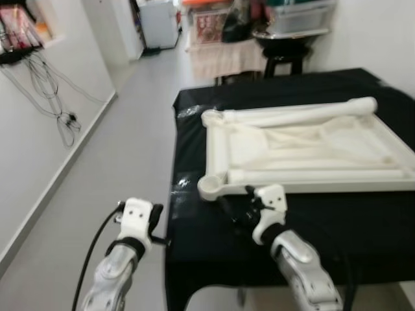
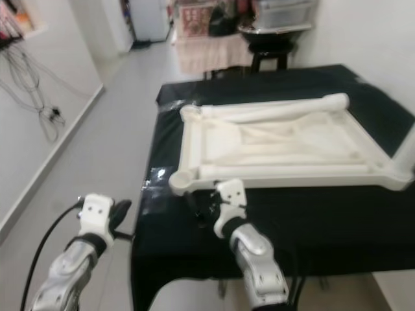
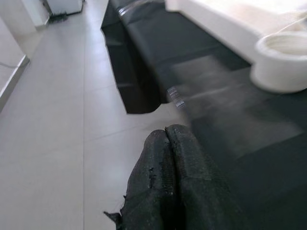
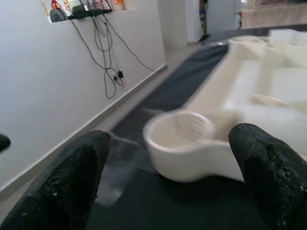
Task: Building children table
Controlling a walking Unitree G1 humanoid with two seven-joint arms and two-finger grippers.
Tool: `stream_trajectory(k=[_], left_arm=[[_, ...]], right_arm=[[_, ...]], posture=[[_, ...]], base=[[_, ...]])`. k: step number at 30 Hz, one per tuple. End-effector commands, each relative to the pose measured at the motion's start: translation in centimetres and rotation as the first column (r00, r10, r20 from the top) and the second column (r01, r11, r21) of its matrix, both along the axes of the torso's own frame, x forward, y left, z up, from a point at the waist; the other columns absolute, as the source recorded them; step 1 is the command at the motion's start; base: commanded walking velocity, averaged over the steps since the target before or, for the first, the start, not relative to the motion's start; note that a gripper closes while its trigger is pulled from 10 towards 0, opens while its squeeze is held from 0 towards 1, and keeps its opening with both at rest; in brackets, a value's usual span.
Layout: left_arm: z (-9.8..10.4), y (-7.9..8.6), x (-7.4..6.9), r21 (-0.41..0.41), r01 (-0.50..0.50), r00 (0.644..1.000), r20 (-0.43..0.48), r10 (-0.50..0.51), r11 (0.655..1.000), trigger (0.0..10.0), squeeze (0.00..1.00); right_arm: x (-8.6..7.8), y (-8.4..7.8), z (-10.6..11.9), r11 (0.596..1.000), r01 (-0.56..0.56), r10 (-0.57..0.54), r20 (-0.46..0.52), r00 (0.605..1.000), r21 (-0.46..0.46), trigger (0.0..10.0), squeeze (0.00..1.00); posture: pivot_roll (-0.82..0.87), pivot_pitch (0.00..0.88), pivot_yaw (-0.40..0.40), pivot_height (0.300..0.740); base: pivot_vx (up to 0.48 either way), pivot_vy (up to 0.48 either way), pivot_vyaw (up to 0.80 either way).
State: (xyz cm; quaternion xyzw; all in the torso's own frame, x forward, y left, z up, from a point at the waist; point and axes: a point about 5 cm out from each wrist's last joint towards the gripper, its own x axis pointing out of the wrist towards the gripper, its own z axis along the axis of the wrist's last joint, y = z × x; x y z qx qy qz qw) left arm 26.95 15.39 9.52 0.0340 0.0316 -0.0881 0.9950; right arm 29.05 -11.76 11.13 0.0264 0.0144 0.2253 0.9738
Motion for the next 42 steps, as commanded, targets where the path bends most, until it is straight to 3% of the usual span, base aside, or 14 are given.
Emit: stream_trajectory(k=[1,6,13,14,36,41,42], left_arm=[[-0.3,-0.1,0.0,-0.016,0.024,1.0,-0.015,-0.024,1.0,10.0,0.0],[-0.2,-1.0,0.3,-0.002,0.092,0.996,-0.002,-0.092,0.996,10.0,0.0],[0.3,-1.1,0.7,0.042,0.086,0.995,0.049,-0.088,0.995,10.0,0.0],[0.4,-1.2,0.8,0.039,0.097,0.993,0.066,-0.099,0.995,10.0,1.0],[0.7,-0.9,1.7,0.025,0.127,0.987,0.095,-0.129,0.992,10.0,1.0],[0.9,-0.4,1.9,0.031,0.092,0.991,0.099,-0.094,0.995,10.0,1.0],[1.0,-0.3,2.0,0.021,0.076,0.992,0.096,-0.078,0.997,10.0,0.72]], right_arm=[[0.2,0.3,0.1,1.0,-0.003,0.003,0.013,1.0,-0.006,10.0,0.0],[0.8,0.4,0.2,1.0,0.007,-0.007,0.014,1.0,-0.012,10.0,0.0],[1.5,0.6,0.2,1.0,0.017,-0.017,0.018,1.0,-0.016,10.0,0.0],[1.7,0.6,0.2,1.0,0.018,-0.018,0.019,1.0,-0.016,10.0,0.0],[2.7,1.3,0.0,1.0,0.008,-0.009,0.014,1.0,0.017,10.0,0.0],[2.9,0.9,0.1,0.998,0.04,-0.041,0.016,0.999,0.044,10.0,0.0],[3.1,0.5,0.4,0.996,0.061,-0.062,0.026,0.998,0.058,10.0,0.0]], posture=[[-0.13,0.0,0.059,0.74],[-0.13,0.0,0.054,0.74],[-0.12,0.0,0.042,0.74],[-0.11,0.0,0.042,0.74],[-0.1,0.0,0.049,0.74],[-0.1,0.0,0.052,0.74],[-0.1,0.0,0.056,0.74]], base=[[0.0,0.0,0.0],[0.0,0.0,0.0],[0.0,0.0,0.0],[0.0,0.0,0.0],[0.0,0.0,0.0],[0.0,0.0,0.0],[0.0,0.0,0.0]])
